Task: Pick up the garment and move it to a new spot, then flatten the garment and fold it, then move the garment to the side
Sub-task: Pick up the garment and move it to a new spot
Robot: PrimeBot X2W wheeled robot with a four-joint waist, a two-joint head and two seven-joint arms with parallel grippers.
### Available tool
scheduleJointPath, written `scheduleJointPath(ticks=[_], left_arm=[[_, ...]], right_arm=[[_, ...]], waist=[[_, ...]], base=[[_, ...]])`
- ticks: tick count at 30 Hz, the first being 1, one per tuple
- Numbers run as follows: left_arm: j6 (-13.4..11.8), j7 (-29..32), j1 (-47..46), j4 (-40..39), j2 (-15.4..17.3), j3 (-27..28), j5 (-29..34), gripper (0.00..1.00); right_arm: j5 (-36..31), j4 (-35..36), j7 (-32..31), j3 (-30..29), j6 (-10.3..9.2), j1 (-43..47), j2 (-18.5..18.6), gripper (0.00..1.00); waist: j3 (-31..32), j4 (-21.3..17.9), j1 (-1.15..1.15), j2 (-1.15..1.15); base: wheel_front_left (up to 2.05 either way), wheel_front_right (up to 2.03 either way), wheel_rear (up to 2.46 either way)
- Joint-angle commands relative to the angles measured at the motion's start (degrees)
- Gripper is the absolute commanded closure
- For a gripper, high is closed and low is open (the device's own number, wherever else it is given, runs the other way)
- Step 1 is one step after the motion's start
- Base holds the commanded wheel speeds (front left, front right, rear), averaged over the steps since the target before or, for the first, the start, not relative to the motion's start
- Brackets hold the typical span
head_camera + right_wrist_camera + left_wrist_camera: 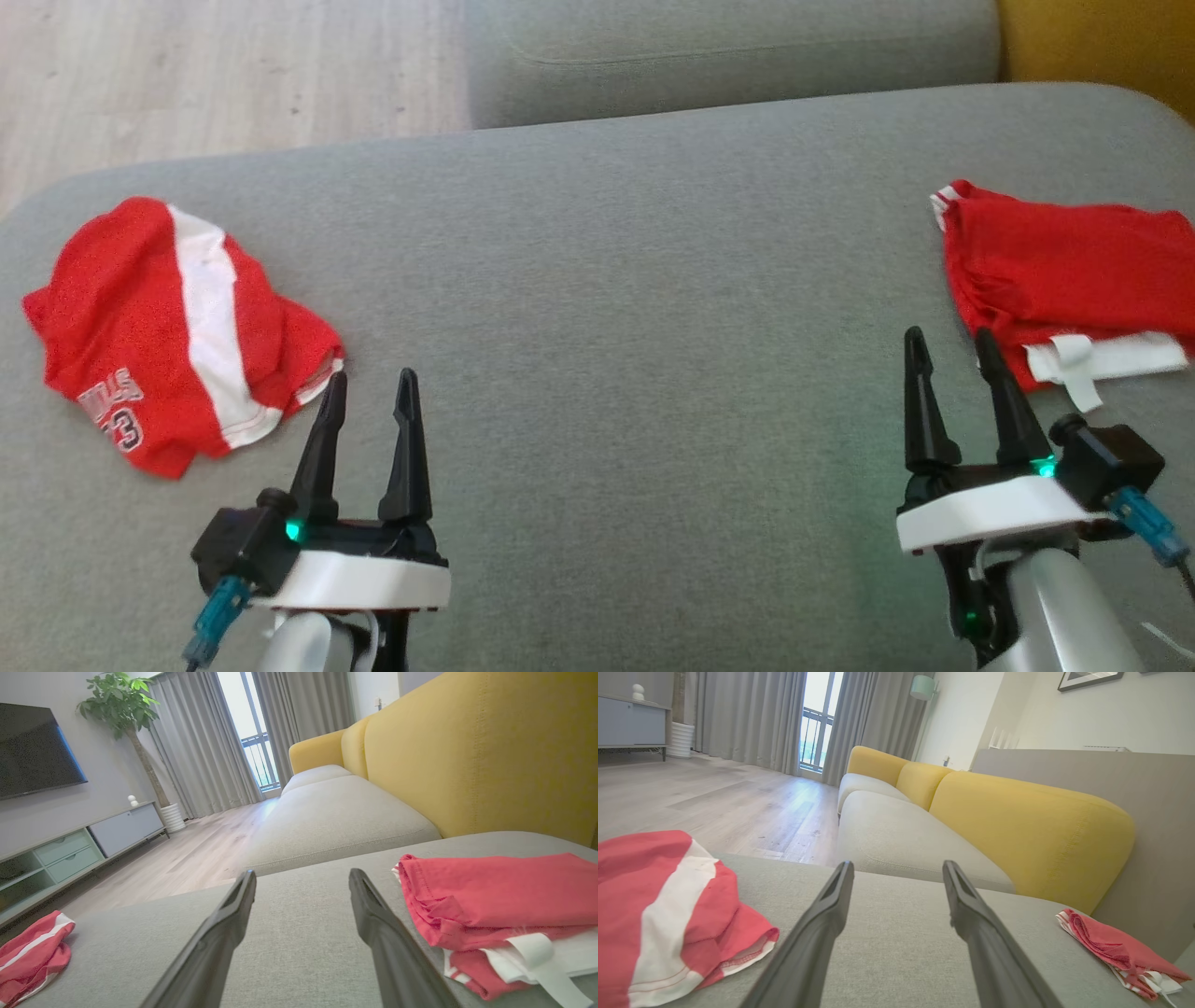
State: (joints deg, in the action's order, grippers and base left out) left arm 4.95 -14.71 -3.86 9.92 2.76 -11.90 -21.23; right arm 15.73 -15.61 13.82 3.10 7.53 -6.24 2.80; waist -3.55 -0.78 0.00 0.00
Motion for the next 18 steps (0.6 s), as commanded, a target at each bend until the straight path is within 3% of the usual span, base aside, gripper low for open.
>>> scheduleJointPath(ticks=[1,18], left_arm=[[-0.5,-0.3,-2.2,-1.8,0.1,1.5,0.0,0.00],[-1.3,-0.3,0.0,-1.6,0.1,4.1,1.0,0.00]], right_arm=[[0.2,1.6,0.9,1.8,-0.04,-1.4,0.1,0.00],[2.1,1.0,0.5,9.0,-0.04,-0.6,0.1,0.00]], waist=[[0.3,1.0,0.00,0.00],[2.9,12.7,0.00,0.00]], base=[[0.00,0.00,0.00],[0.00,0.00,0.00]])
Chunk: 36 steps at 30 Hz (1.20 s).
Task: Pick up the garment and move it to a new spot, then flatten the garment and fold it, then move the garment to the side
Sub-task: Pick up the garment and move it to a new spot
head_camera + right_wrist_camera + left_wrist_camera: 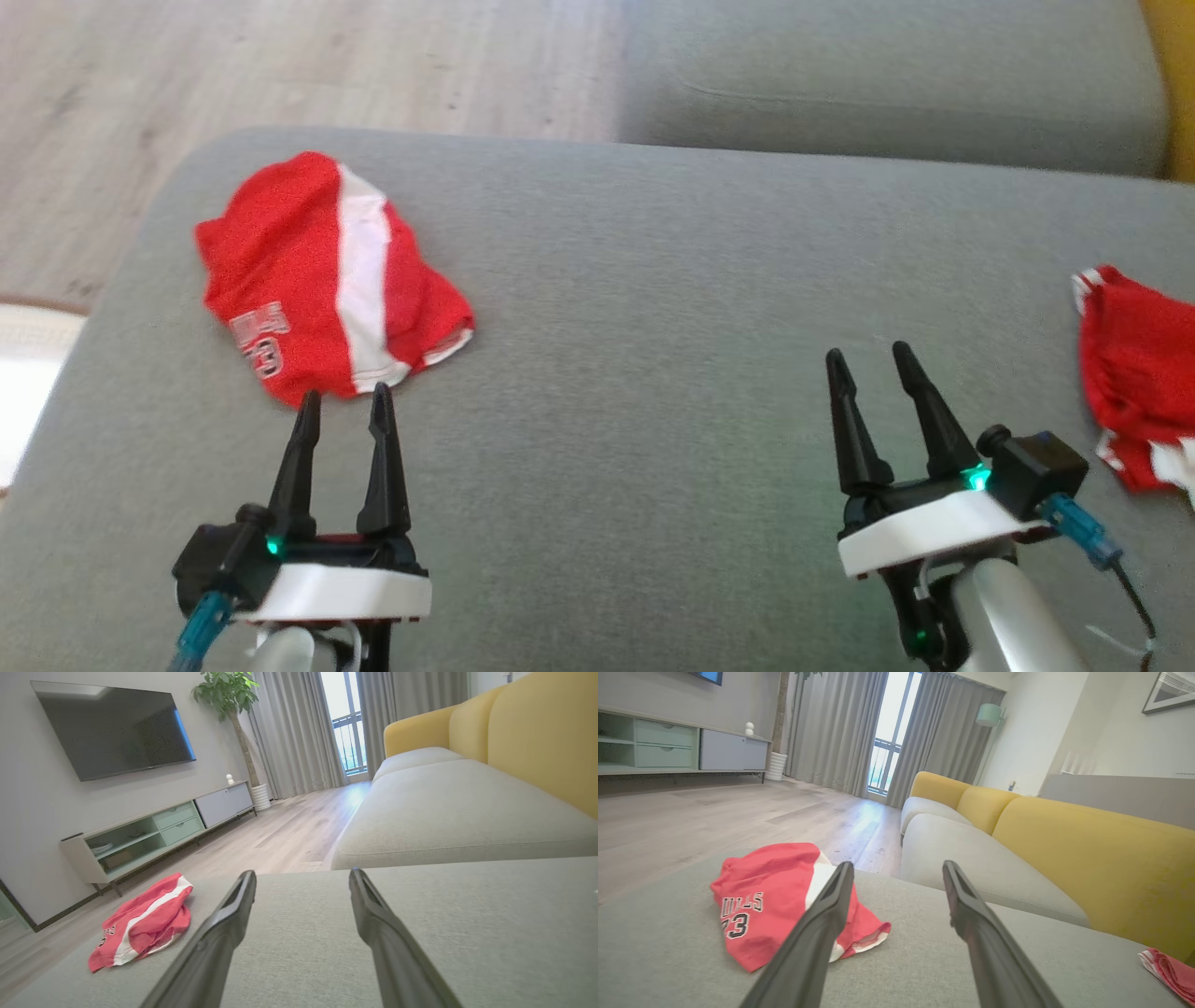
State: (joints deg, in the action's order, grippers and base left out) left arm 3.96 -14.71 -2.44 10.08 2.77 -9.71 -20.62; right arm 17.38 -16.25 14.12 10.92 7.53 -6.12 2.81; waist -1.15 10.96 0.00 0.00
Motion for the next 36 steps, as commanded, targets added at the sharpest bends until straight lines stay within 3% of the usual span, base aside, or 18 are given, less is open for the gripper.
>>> scheduleJointPath(ticks=[1,9,18,28,36], left_arm=[[-0.3,-0.3,-1.3,-1.8,0.1,2.0,0.4,0.00],[-0.1,-0.3,-0.6,-1.8,0.1,2.6,0.7,0.00],[-0.2,-0.3,-0.4,-2.1,0.1,3.1,0.7,0.00],[-0.3,-0.3,-1.6,-2.9,0.1,4.4,0.4,0.00],[0.9,-0.3,-7.7,-2.0,0.7,8.7,3.0,0.00]], right_arm=[[0.6,1.6,0.1,1.6,-0.04,-0.6,0.1,0.00],[1.0,0.8,0.1,3.2,-0.04,0.0,0.1,0.00],[1.2,1.1,0.2,3.7,-0.04,-0.2,0.1,0.00],[0.3,2.0,0.0,3.5,-0.04,-1.0,0.1,0.00],[-3.1,5.7,-0.6,0.4,-0.04,-2.7,0.1,0.00]], waist=[[0.6,1.6,0.00,0.00],[1.1,5.8,0.00,0.00],[0.7,7.2,0.00,0.00],[-1.6,6.0,0.00,0.00],[-6.8,3.3,0.00,0.00]], base=[[0.00,0.00,0.00],[0.00,0.00,0.00],[0.00,0.00,0.00],[0.00,0.00,0.00],[0.00,0.00,0.00]])
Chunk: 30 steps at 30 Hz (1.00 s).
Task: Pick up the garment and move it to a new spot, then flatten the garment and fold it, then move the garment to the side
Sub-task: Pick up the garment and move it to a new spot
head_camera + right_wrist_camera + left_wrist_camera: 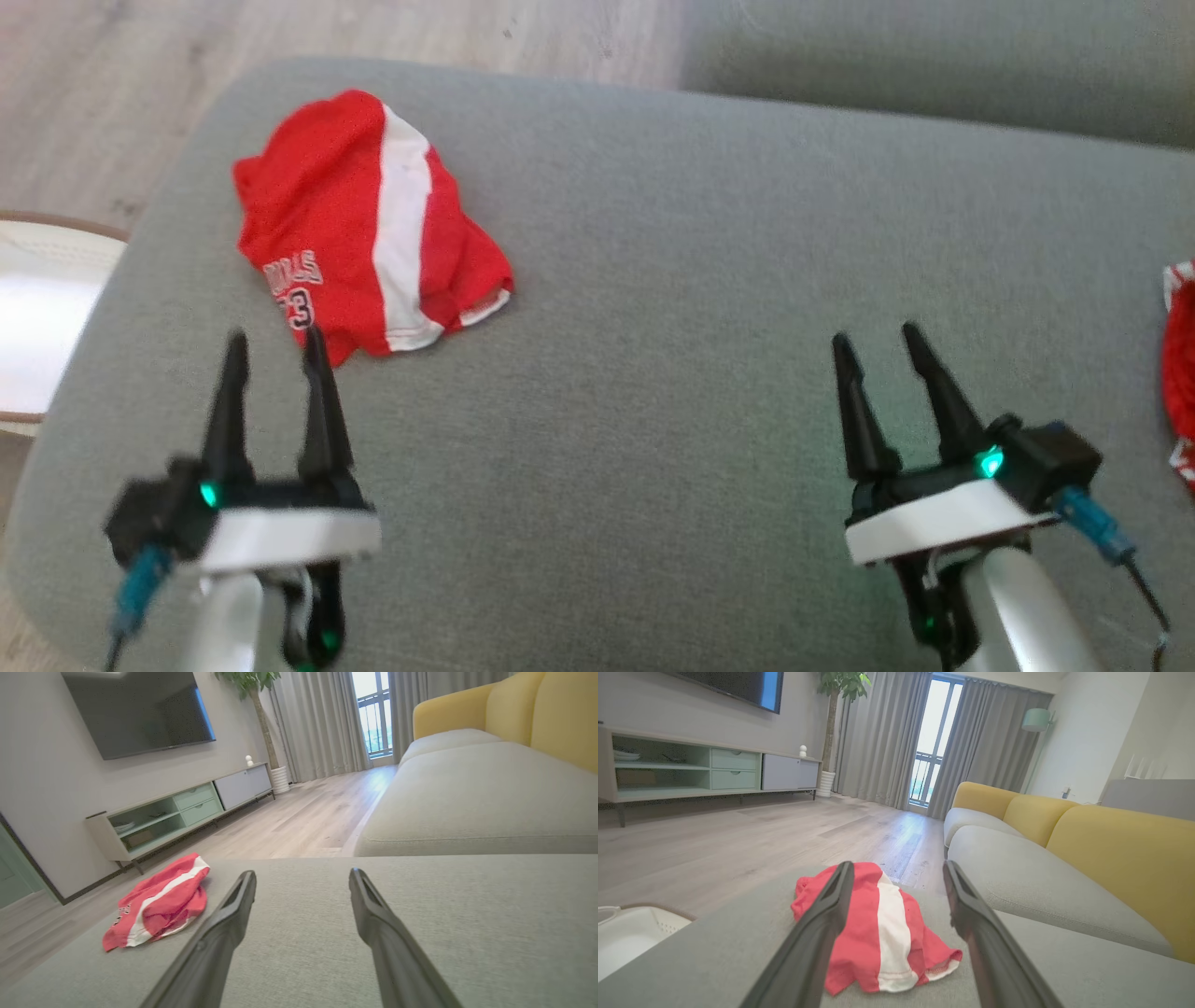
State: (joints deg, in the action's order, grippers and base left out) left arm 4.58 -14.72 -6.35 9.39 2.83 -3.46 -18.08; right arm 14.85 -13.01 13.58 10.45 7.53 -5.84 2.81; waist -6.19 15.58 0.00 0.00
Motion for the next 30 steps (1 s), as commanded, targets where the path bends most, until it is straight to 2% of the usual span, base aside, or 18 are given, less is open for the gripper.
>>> scheduleJointPath(ticks=[1,7,11,18,26,30], left_arm=[[0.3,-0.3,-3.8,-1.3,0.7,2.5,0.4,0.00],[1.2,0.2,-13.1,5.2,5.5,4.1,2.6,0.00],[1.7,7.3,-21.3,12.6,9.4,3.9,2.0,0.00],[2.5,20.0,-34.3,26.2,13.9,2.2,-0.4,0.00],[2.8,27.6,-42.5,40.2,16.9,-1.7,-1.8,0.00],[2.9,30.3,-45.3,44.7,17.1,-3.9,-3.4,0.00]], right_arm=[[-0.6,2.5,-0.1,0.9,-0.04,-2.9,0.1,0.00],[-2.8,6.9,-1.6,-1.0,-0.04,-4.6,0.1,0.00],[-4.7,10.9,-3.2,-3.0,-0.04,-5.7,0.1,0.00],[-7.1,17.6,-6.2,-5.7,-0.04,-6.9,0.1,0.00],[-8.2,21.1,-7.8,-6.1,-0.04,-8.2,0.1,0.00],[-8.3,21.7,-8.0,-6.4,-0.04,-8.4,0.1,0.00]], waist=[[-1.8,-1.4,0.00,0.00],[-6.6,-3.5,0.00,0.00],[-10.5,-4.2,0.00,0.00],[-16.3,-4.9,0.00,0.00],[-20.2,-6.8,0.00,0.00],[-21.1,-7.4,0.00,0.00]], base=[[0.00,0.00,0.00],[0.00,0.00,0.00],[0.00,0.00,0.00],[0.00,0.00,0.00],[0.00,0.00,0.00],[0.00,0.00,0.00]])
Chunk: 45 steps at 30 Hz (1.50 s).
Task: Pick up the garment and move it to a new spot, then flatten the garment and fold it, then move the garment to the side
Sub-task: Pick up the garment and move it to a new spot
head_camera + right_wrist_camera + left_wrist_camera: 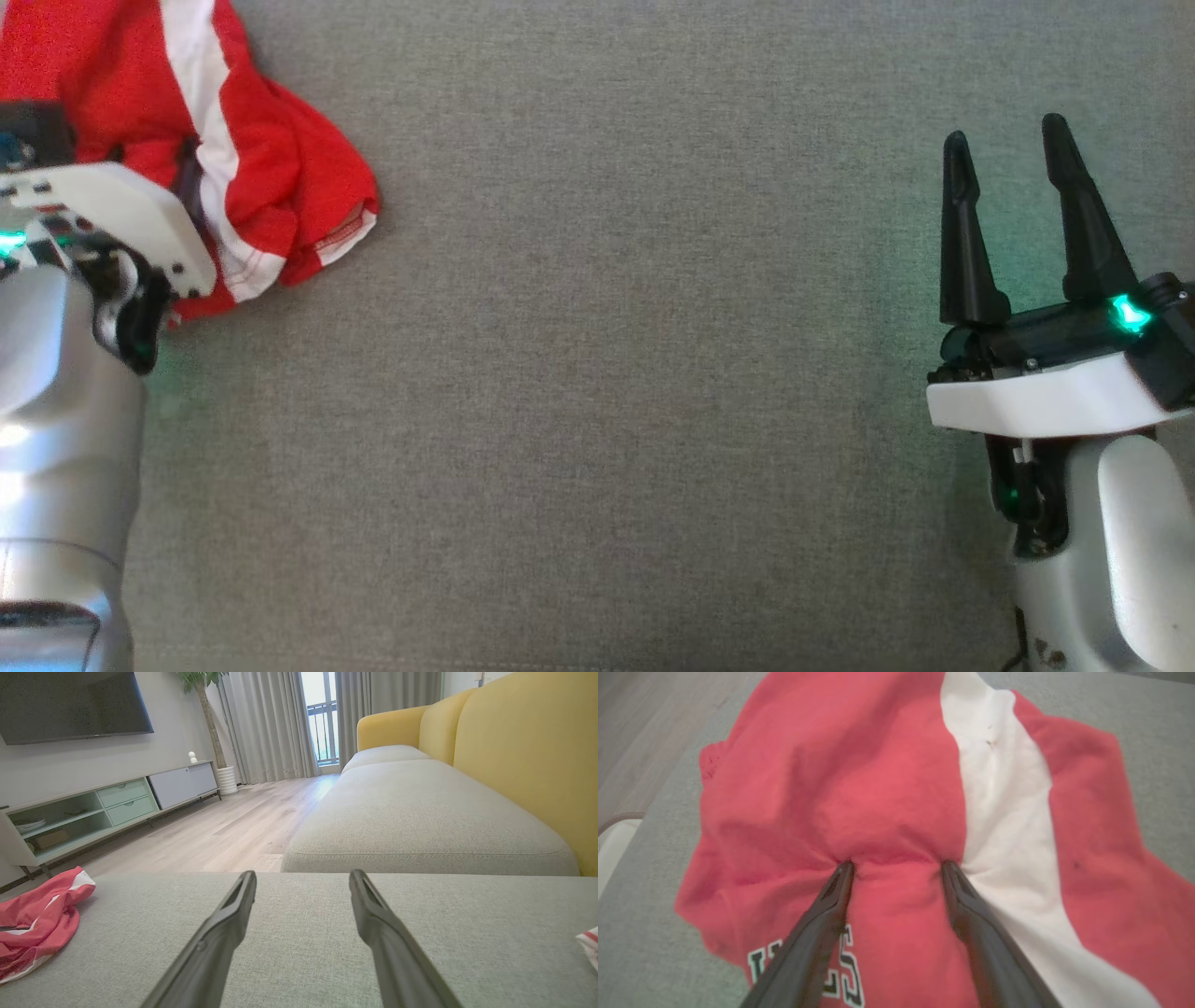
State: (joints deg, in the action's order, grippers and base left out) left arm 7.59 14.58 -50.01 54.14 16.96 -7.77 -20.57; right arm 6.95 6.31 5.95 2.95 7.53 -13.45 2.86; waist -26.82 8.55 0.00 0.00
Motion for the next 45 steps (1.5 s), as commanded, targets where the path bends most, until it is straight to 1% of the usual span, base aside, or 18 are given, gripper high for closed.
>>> scheduleJointPath(ticks=[1,4,5,6,8,12,15,16,18,23,28,32,34,35,37,43,44,45], left_arm=[[-0.1,1.7,-2.2,0.8,2.9,-0.1,-1.7,0.00],[-0.1,4.2,-3.1,2.6,3.2,-2.4,-4.1,0.02],[-0.1,4.7,-3.3,2.7,3.3,-3.2,-5.2,0.89],[-0.1,5.1,-3.3,2.5,3.5,-4.1,-6.3,1.00],[-0.1,4.4,-3.3,1.6,4.6,-5.9,-7.8,1.00],[-0.1,-2.6,-4.1,0.3,6.4,-6.8,-9.5,1.00],[-0.1,-9.3,-4.7,-1.0,6.2,-6.4,-10.8,1.00],[-0.1,-9.3,-4.7,-1.0,6.2,-6.4,-10.8,1.00],[-0.1,-13.3,-4.7,-2.5,6.1,-7.0,-11.3,1.00],[-0.1,-18.6,-3.1,-8.6,5.6,-11.6,-11.9,1.00],[-0.1,-18.9,-0.7,-17.3,4.5,-14.8,-14.0,1.00],[-0.1,-16.9,1.0,-24.8,2.3,-17.8,-14.8,1.00],[-0.3,-16.0,1.6,-28.2,0.9,-19.0,-14.9,1.00],[-0.9,-15.1,2.1,-31.3,-0.8,-20.2,-14.9,1.00],[-1.7,-14.5,2.4,-33.8,-2.7,-21.4,-14.8,1.00],[-4.4,-13.6,2.0,-35.9,-8.3,-25.3,-13.0,1.00],[-4.9,-13.7,1.6,-35.5,-9.1,-25.6,-12.9,0.94],[-5.2,-14.0,1.3,-35.0,-9.9,-25.7,-12.9,0.15]], right_arm=[[-0.4,2.5,-0.4,1.0,-0.04,-0.8,0.0,0.00],[-0.4,2.6,-0.4,0.9,-0.04,-1.0,0.0,0.00],[-0.4,2.5,-0.3,0.9,-0.04,-1.1,0.0,0.00],[-0.3,2.5,-0.3,0.9,-0.04,-1.1,0.0,0.00],[-0.2,2.3,-0.1,0.9,-0.04,-1.2,0.0,0.00],[0.1,1.2,0.4,0.7,-0.04,-0.9,0.0,0.00],[0.7,-0.1,1.1,1.1,-0.04,-0.7,0.0,0.00],[0.7,-0.1,1.1,1.1,-0.04,-0.7,0.0,0.00],[1.3,-1.1,1.6,1.4,-0.04,-0.4,0.0,0.00],[2.7,-3.4,2.8,1.7,-0.04,0.4,0.0,0.00],[4.4,-5.1,3.8,1.9,-0.04,0.9,0.0,0.00],[5.2,-6.1,4.4,3.0,-0.04,0.9,0.0,0.00],[5.5,-6.4,4.7,3.3,-0.04,0.7,0.0,0.00],[6.0,-6.7,5.2,3.3,-0.04,0.4,0.0,0.00],[6.4,-7.0,5.6,3.5,-0.04,0.1,0.0,0.00],[7.9,-8.5,7.0,3.9,-0.04,-0.6,0.0,0.00],[8.2,-8.8,7.2,4.0,-0.04,-0.8,0.0,0.00],[8.4,-9.2,7.4,4.1,-0.04,-0.9,0.0,0.00]], waist=[[-0.5,-0.5,0.00,0.00],[-0.8,-0.8,0.00,0.00],[-0.8,-0.9,0.00,0.00],[-0.7,-1.0,0.00,0.00],[-0.6,-1.0,0.00,0.00],[0.9,-1.0,0.00,0.00],[3.1,-1.0,0.00,0.00],[3.1,-1.0,0.00,0.00],[4.9,-1.3,0.00,0.00],[9.5,-2.5,0.00,0.00],[12.2,-4.3,0.00,0.00],[12.6,-5.8,0.00,0.00],[12.5,-6.7,0.00,0.00],[12.2,-7.8,0.00,0.00],[11.7,-9.0,0.00,0.00],[10.6,-12.2,0.00,0.00],[10.4,-12.7,0.00,0.00],[10.3,-13.1,0.00,0.00]], base=[[0.00,0.00,0.00],[0.00,0.00,0.00],[0.00,0.00,0.00],[0.00,0.00,0.00],[0.00,0.00,0.00],[0.00,0.00,0.00],[0.00,0.00,0.00],[0.00,0.00,0.00],[0.00,0.00,0.00],[0.00,0.00,0.00],[0.00,0.00,0.00],[0.00,0.00,0.00],[0.00,0.00,0.00],[0.00,0.00,0.00],[0.00,0.00,0.00],[0.00,0.00,0.00],[0.00,0.00,0.00],[0.00,0.00,0.00]])
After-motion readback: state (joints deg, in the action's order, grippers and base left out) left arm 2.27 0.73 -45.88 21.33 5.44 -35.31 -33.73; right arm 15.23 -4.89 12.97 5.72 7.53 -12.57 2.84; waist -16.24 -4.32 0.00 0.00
